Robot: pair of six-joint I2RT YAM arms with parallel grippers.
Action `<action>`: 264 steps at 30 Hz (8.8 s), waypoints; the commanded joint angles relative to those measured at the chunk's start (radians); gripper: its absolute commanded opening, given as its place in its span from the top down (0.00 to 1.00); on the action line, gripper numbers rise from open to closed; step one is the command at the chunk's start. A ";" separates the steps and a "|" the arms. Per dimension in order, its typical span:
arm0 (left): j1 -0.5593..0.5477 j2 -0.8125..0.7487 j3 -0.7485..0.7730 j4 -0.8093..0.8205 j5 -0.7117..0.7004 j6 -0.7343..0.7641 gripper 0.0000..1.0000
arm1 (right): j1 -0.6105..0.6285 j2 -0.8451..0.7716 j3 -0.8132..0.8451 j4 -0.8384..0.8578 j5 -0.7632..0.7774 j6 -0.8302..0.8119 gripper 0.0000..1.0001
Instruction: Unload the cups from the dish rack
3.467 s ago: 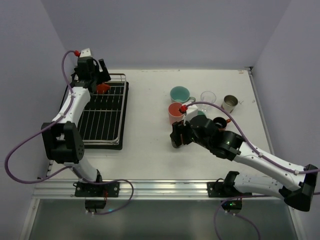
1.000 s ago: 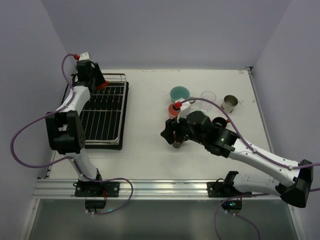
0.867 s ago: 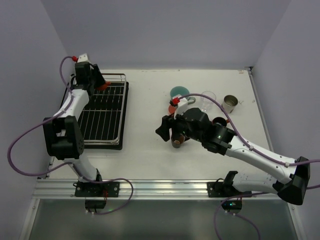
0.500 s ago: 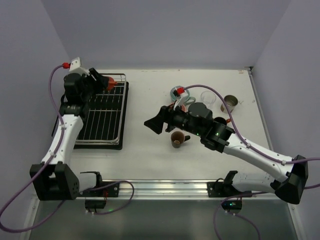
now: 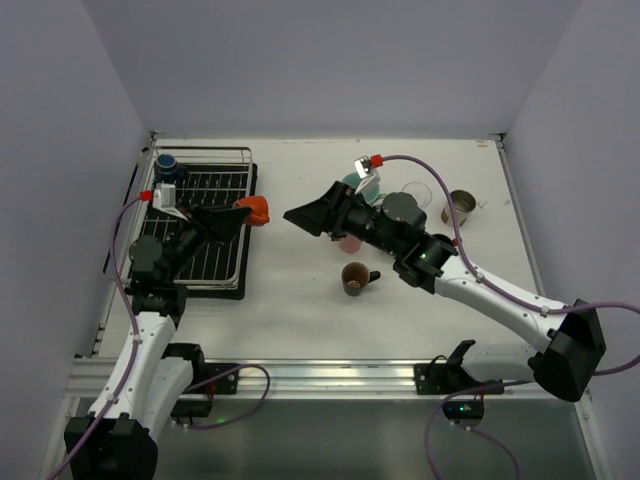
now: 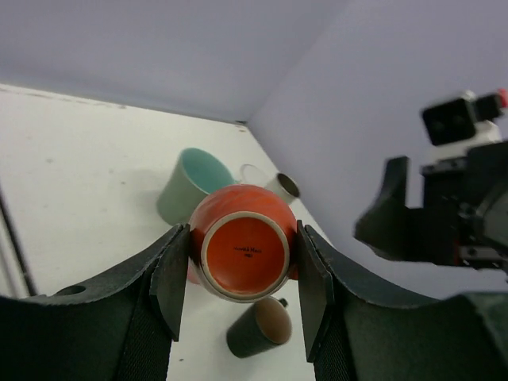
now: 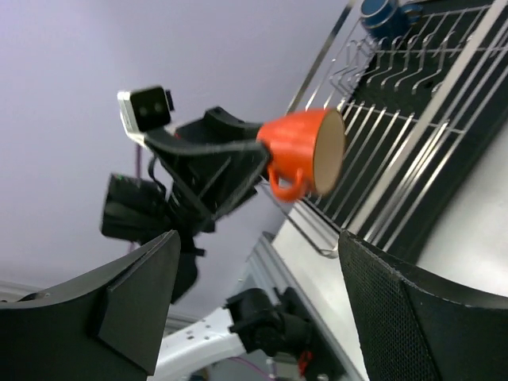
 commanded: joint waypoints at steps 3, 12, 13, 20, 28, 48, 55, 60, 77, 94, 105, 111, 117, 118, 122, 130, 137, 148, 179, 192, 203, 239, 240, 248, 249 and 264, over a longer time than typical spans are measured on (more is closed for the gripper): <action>-0.077 -0.061 -0.065 0.377 0.111 -0.169 1.00 | 0.000 0.053 -0.028 0.191 -0.032 0.218 0.21; -0.151 -0.064 -0.069 0.420 0.128 -0.156 1.00 | 0.000 0.129 -0.011 0.337 -0.171 0.268 0.31; -0.152 -0.060 -0.071 0.423 0.129 -0.161 1.00 | 0.000 0.134 -0.001 0.346 -0.191 0.268 0.33; -0.169 -0.052 -0.085 0.443 0.146 -0.170 1.00 | -0.004 0.183 0.004 0.455 -0.263 0.292 0.46; -0.178 -0.081 -0.111 0.374 0.129 -0.135 0.90 | -0.010 0.153 -0.057 0.540 -0.222 0.288 0.98; -0.177 -0.206 0.179 -0.737 -0.297 0.546 0.00 | -0.139 -0.512 -0.341 -0.810 0.553 -0.294 1.00; -0.178 -0.253 0.170 -0.743 -0.311 0.551 0.00 | -0.196 -0.308 -0.381 -0.744 0.528 -0.262 1.00; -0.177 -0.276 0.164 -0.751 -0.314 0.548 0.00 | -0.205 -0.168 -0.384 -0.648 0.511 -0.252 1.00; -0.177 -0.154 0.219 -0.781 -0.558 0.511 0.00 | -0.207 -0.010 -0.329 -0.643 0.482 -0.279 0.65; -0.145 0.342 0.579 -0.697 -0.930 0.440 0.01 | -0.205 -0.562 -0.366 -0.652 0.306 -0.361 0.45; 0.055 0.816 0.803 -0.519 -0.839 0.679 0.09 | -0.204 -0.730 -0.495 -0.522 0.160 -0.372 0.45; 0.087 0.965 0.876 -0.514 -0.880 0.758 0.02 | -0.205 -0.707 -0.504 -0.473 0.122 -0.387 0.45; 0.136 1.064 0.926 -0.505 -0.886 0.782 0.02 | -0.205 -0.674 -0.504 -0.451 0.119 -0.401 0.45; 0.138 1.072 0.926 -0.498 -0.877 0.787 0.02 | -0.205 -0.671 -0.504 -0.448 0.115 -0.400 0.45; 0.142 1.123 0.966 -0.487 -0.872 0.804 0.02 | -0.205 -0.645 -0.495 -0.436 0.097 -0.404 0.45; 0.156 1.204 1.032 -0.470 -0.880 0.824 0.02 | -0.204 -0.588 -0.470 -0.421 0.028 -0.395 0.45; 0.159 1.226 1.043 -0.419 -0.897 0.827 0.09 | -0.204 -0.584 -0.444 -0.437 0.049 -0.401 0.45; 0.159 1.212 0.988 -0.381 -0.903 0.827 0.46 | -0.204 -0.621 -0.443 -0.474 0.077 -0.400 0.45; 0.158 0.868 0.839 -0.401 -0.736 0.588 1.00 | -0.205 -0.541 -0.373 -0.323 -0.033 -0.337 0.42; 0.101 0.417 0.502 -0.282 -0.271 0.310 1.00 | -0.202 -0.372 -0.340 0.054 -0.162 -0.018 0.20; -0.124 0.079 0.121 0.146 0.098 0.046 1.00 | -0.194 -0.236 -0.283 0.245 -0.194 0.191 0.05; -0.436 0.091 -0.017 0.445 0.143 -0.015 0.70 | -0.119 0.021 -0.267 0.885 -0.308 0.554 0.88; -0.436 0.084 -0.014 0.416 0.136 0.020 0.59 | -0.121 0.007 -0.275 0.873 -0.300 0.530 0.92; -0.436 -0.034 0.122 -0.032 0.005 0.277 0.00 | -0.131 -0.176 -0.283 0.408 -0.250 0.240 1.00; -0.436 -0.043 0.136 -0.124 -0.007 0.331 0.00 | -0.132 -0.224 -0.278 0.342 -0.206 0.156 1.00; -0.436 -0.153 0.244 -0.777 -0.272 0.587 0.00 | -0.345 -0.599 -0.294 -0.867 0.536 -0.341 1.00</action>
